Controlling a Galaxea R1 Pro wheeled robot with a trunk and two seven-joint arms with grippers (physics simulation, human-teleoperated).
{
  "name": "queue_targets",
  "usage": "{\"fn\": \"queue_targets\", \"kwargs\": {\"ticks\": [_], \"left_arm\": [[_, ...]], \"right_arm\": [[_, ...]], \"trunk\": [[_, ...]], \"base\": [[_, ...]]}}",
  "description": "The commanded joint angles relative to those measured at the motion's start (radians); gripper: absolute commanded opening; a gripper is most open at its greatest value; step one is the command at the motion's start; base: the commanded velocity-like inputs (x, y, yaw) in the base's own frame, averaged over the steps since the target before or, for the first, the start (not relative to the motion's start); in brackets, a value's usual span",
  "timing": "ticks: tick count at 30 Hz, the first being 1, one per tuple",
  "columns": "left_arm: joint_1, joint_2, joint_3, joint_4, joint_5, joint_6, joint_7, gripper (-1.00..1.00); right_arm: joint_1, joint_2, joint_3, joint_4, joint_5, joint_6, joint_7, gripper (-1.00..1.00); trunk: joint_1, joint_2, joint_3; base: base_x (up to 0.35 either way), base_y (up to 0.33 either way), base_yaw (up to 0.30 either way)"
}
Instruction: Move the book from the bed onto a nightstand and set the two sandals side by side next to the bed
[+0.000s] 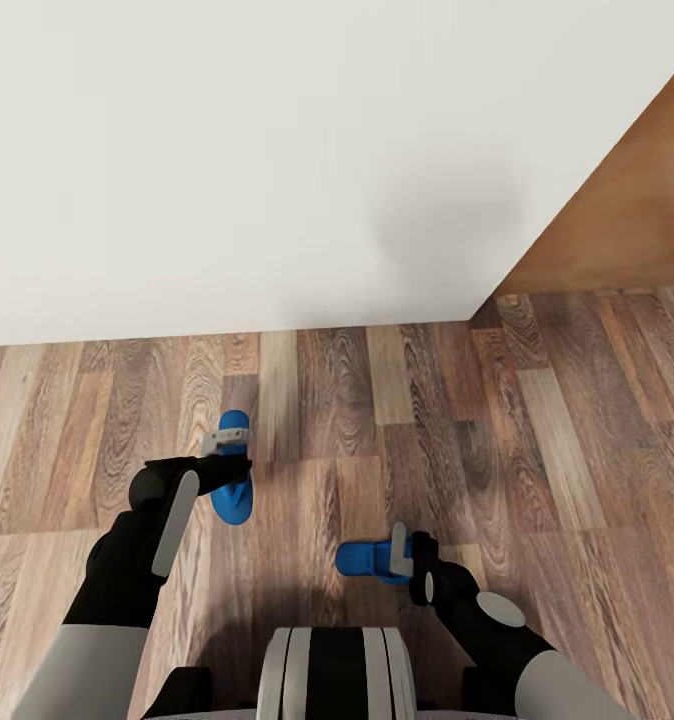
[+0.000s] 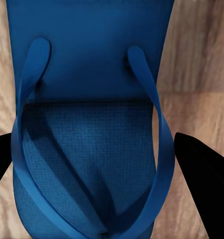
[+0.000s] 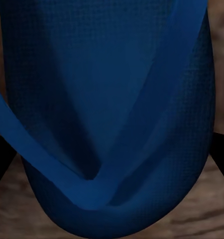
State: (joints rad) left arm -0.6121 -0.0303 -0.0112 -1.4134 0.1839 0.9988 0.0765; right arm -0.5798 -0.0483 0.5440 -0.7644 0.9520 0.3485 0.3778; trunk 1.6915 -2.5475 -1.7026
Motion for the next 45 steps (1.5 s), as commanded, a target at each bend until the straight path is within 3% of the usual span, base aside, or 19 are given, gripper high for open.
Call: {"fn": "queue_targets", "kwargs": {"ticks": [1, 14, 15, 25, 41, 45], "left_arm": [[-0.001, 0.0, 0.0, -0.001, 0.009, 0.004, 0.008, -1.0], [-0.001, 0.0, 0.0, -0.007, 0.009, 0.003, 0.008, -1.0], [-0.001, 0.0, 0.0, -0.007, 0.009, 0.003, 0.008, -1.0], [-0.001, 0.0, 0.003, -0.01, 0.009, 0.003, 0.009, -1.0], [-0.001, 0.0, 0.004, -0.01, 0.009, 0.004, 0.009, -1.0], [-0.001, 0.0, 0.004, -0.01, 0.009, 0.004, 0.009, -1.0]], "right_arm": [[0.0, -0.001, 0.005, 0.011, -0.007, -0.003, 0.01, 1.0], [0.0, -0.001, 0.005, 0.011, -0.007, -0.003, 0.01, 1.0], [0.0, -0.001, 0.005, 0.011, -0.007, -0.003, 0.01, -1.0], [0.0, -0.001, 0.005, 0.011, -0.007, -0.003, 0.01, -1.0], [0.0, -0.001, 0.004, -0.018, -0.006, 0.004, 0.012, -1.0], [0.001, -0.001, -0.002, -0.068, -0.008, 0.043, 0.013, -1.0]], "trunk": [[0.0, 0.0, -0.001], [0.0, 0.0, -0.001], [0.0, 0.0, -0.001], [0.0, 0.0, -0.001], [-0.007, 0.004, 0.061], [-0.009, 0.005, 0.077]], "base": [[0.001, 0.0, 0.0], [0.0, 0.0, 0.0], [0.0, 0.0, 0.0], [0.0, 0.0, 0.0], [0.0, 0.0, 0.0], [0.0, 0.0, 0.0]]}}
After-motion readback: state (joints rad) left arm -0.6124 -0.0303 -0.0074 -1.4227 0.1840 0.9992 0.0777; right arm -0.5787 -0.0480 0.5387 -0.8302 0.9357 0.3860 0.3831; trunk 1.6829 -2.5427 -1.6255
